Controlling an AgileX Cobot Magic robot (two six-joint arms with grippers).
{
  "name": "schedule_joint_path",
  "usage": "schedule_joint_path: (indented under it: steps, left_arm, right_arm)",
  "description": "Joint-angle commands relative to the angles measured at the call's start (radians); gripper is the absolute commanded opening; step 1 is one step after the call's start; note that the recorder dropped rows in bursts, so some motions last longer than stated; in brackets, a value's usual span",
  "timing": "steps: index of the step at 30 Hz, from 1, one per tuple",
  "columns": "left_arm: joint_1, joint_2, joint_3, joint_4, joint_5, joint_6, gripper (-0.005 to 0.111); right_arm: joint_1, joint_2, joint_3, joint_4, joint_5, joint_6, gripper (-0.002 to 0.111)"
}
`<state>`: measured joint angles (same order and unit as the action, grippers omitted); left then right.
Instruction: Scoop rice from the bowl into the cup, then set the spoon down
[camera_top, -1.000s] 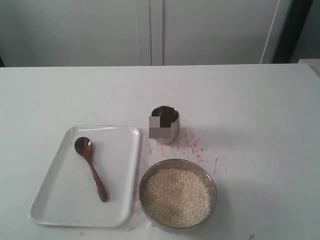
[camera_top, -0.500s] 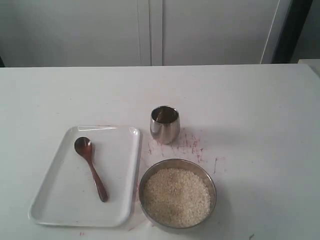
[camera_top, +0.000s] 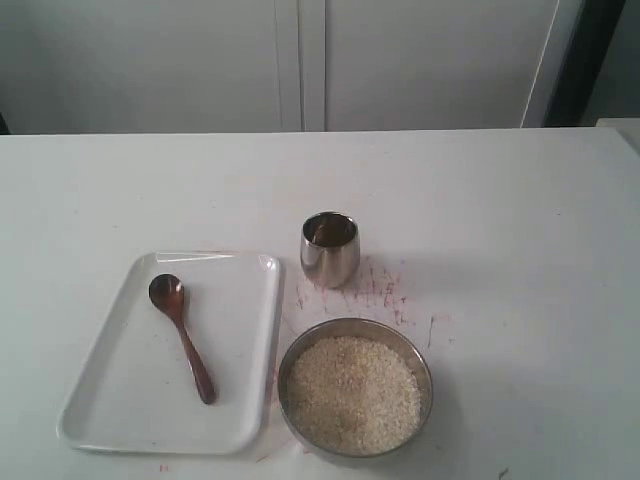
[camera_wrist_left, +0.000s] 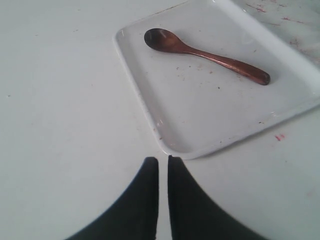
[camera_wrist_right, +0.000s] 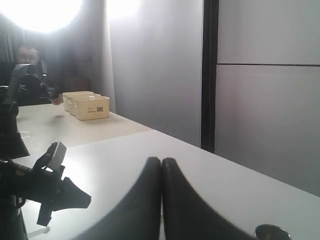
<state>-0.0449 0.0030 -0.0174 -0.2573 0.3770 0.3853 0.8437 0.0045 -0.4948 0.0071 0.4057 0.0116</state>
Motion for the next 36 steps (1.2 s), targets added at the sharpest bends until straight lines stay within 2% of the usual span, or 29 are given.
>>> schedule_joint_path:
  steps: [1,8,17,36]
  left_arm:
    - [0.002,-0.003,0.005,-0.011,0.005,0.004,0.014]
    - [0.002,-0.003,0.005,-0.011,0.005,0.004,0.014]
    - [0.002,-0.003,0.005,-0.011,0.005,0.004,0.014]
    - [0.002,-0.003,0.005,-0.011,0.005,0.004,0.014]
  right_arm:
    - [0.001,-0.005,0.134,0.004,-0.158,-0.012,0.000]
    - [0.001,-0.005,0.338,0.004,-0.365,-0.005,0.000]
    - [0.001,-0.005,0.494,0.004,-0.413,-0.005,0.000]
    - [0.001,-0.005,0.495,0.000,-0.346,-0.005,0.000]
